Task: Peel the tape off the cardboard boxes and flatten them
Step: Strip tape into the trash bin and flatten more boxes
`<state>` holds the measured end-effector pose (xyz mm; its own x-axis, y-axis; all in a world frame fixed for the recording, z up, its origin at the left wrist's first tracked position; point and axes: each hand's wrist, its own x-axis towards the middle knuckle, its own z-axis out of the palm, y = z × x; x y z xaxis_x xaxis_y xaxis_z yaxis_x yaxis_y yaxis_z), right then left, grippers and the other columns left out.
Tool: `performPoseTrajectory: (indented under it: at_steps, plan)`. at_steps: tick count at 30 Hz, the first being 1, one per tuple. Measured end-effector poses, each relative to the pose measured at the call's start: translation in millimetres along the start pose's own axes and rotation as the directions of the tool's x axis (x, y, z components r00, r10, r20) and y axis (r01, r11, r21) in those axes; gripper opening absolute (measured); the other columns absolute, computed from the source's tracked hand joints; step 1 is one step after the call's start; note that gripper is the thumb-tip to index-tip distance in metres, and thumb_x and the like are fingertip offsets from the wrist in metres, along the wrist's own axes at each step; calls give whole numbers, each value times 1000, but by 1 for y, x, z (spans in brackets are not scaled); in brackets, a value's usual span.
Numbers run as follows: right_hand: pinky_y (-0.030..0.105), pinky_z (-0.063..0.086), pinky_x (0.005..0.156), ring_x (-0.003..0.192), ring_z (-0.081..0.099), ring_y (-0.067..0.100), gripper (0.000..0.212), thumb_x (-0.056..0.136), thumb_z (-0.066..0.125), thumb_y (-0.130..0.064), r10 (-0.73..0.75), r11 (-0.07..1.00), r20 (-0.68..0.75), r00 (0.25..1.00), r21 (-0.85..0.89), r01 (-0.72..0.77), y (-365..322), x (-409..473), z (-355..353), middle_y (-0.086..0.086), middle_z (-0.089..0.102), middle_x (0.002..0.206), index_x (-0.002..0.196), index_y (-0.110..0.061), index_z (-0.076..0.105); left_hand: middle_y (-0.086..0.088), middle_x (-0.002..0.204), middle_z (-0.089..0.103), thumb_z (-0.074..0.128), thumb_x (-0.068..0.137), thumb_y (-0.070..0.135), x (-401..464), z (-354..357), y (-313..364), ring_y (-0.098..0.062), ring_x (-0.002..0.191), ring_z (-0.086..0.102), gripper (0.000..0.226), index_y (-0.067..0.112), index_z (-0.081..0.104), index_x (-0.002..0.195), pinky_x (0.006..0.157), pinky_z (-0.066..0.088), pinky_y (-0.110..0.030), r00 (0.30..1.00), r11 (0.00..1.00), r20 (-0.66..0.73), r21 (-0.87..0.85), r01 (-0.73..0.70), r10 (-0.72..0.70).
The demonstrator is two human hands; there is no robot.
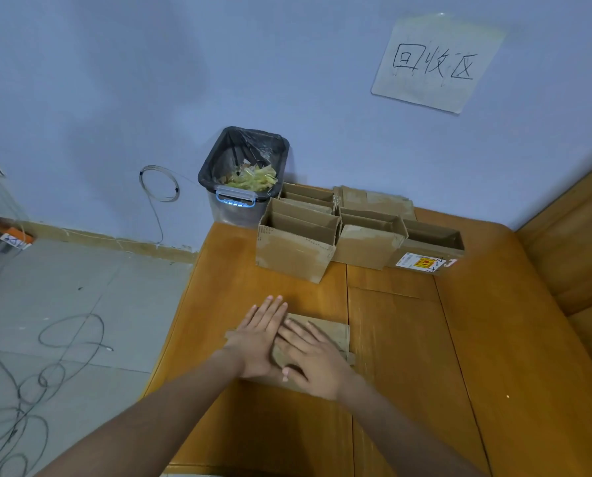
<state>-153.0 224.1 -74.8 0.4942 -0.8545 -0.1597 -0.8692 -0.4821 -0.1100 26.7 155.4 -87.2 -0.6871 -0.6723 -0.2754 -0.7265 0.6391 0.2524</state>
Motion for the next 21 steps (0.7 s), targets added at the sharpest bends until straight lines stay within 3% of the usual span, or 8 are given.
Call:
performPoseTrajectory:
  at_steps: [4, 9, 14, 18, 21]
  plan:
    - [40, -14, 117, 146, -10, 12, 65, 100, 24, -52, -31, 999, 66, 997, -35, 34, 9, 0, 3, 0, 5, 161, 154, -19, 7, 0, 152, -35, 41, 68, 90, 4, 3, -1, -19, 137, -38, 132, 9, -25, 148, 115, -21, -35, 999, 1000, 52, 21, 6, -7]
    - [48, -10, 117, 146, -6, 12, 63, 99, 18, -50, -56, 996, 80, 995, -62, 61, 17, -14, 8, -3, 5, 160, 154, -21, 4, -2, 154, -33, 43, 73, 85, -1, 7, -7, -19, 137, -38, 125, 11, -22, 149, 115, -22, -36, 999, 996, 34, 94, -9, 5]
    - [44, -4, 115, 147, 4, 18, 60, 101, 24, -46, -55, 995, 46, 997, -76, 59, 29, -32, 11, -5, 11, 159, 154, -20, 14, -2, 155, -31, 44, 75, 82, -1, 6, -7, -19, 136, -38, 123, 11, -23, 149, 114, -23, -35, 1000, 993, 29, 120, -9, 5]
    - [46, -14, 114, 147, -8, 18, 58, 101, 22, -46, 12, 1000, 67, 998, -3, -12, 34, -46, 14, -12, 1, 159, 153, -28, 6, -3, 156, -30, 45, 75, 80, -2, 5, -6, -19, 136, -38, 121, 11, -23, 149, 114, -23, -36, 999, 992, 33, 125, -10, 6]
    - [48, -8, 114, 147, 0, 21, 56, 101, 25, -45, 36, 999, 14, 999, -17, -36, 37, -59, 11, -10, 11, 158, 153, -27, 18, -3, 156, -29, 45, 75, 81, -1, 5, -7, -19, 136, -38, 122, 12, -23, 149, 114, -23, -35, 999, 992, 33, 123, -6, 2]
